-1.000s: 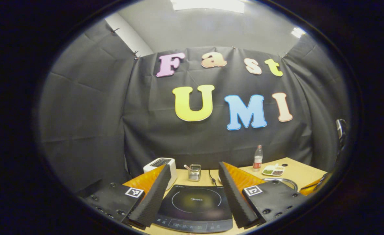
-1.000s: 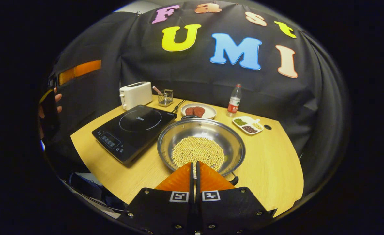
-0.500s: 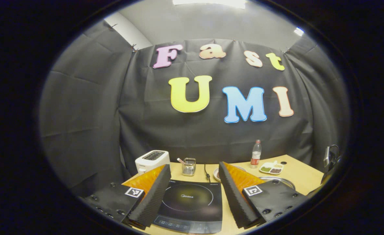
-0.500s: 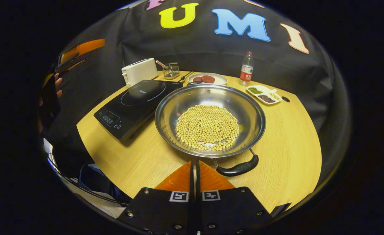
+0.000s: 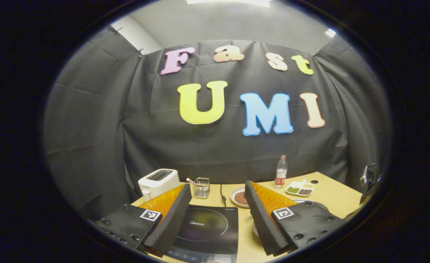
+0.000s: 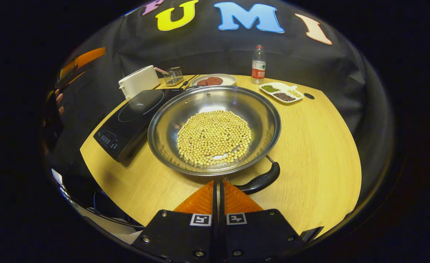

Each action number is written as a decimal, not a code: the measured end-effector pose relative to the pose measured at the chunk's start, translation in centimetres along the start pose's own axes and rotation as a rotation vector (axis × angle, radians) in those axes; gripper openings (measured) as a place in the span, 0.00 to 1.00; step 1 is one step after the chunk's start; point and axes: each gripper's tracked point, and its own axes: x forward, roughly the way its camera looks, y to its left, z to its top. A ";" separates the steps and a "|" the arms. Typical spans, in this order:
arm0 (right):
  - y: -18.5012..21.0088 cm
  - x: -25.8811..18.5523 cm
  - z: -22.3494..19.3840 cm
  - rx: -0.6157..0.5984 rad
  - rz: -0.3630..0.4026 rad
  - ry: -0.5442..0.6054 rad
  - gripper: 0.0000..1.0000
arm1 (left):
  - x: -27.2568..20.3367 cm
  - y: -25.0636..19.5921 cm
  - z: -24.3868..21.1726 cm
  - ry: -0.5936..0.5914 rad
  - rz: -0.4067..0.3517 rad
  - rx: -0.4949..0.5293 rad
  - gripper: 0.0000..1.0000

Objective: First push the handle of the pot to place it horizontally, then grasp the pot with both hands and set it on the induction cooktop.

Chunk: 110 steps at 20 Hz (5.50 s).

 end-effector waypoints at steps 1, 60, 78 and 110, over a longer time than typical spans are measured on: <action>-0.8 0.0 0.0 0.002 -0.012 0.001 0.01 | 0.3 -0.4 -0.2 0.003 -0.004 0.000 0.95; -16.2 8.8 9.4 0.238 -0.227 -0.161 0.84 | 11.7 -15.0 -26.7 0.619 -0.165 0.113 0.90; -14.4 5.5 9.9 0.200 -0.310 -0.156 0.54 | 12.1 -13.6 -24.1 0.593 -0.190 0.040 0.70; 13.9 11.6 20.6 0.150 -0.221 -0.267 0.54 | 16.6 19.4 -20.7 0.523 -0.058 0.032 0.66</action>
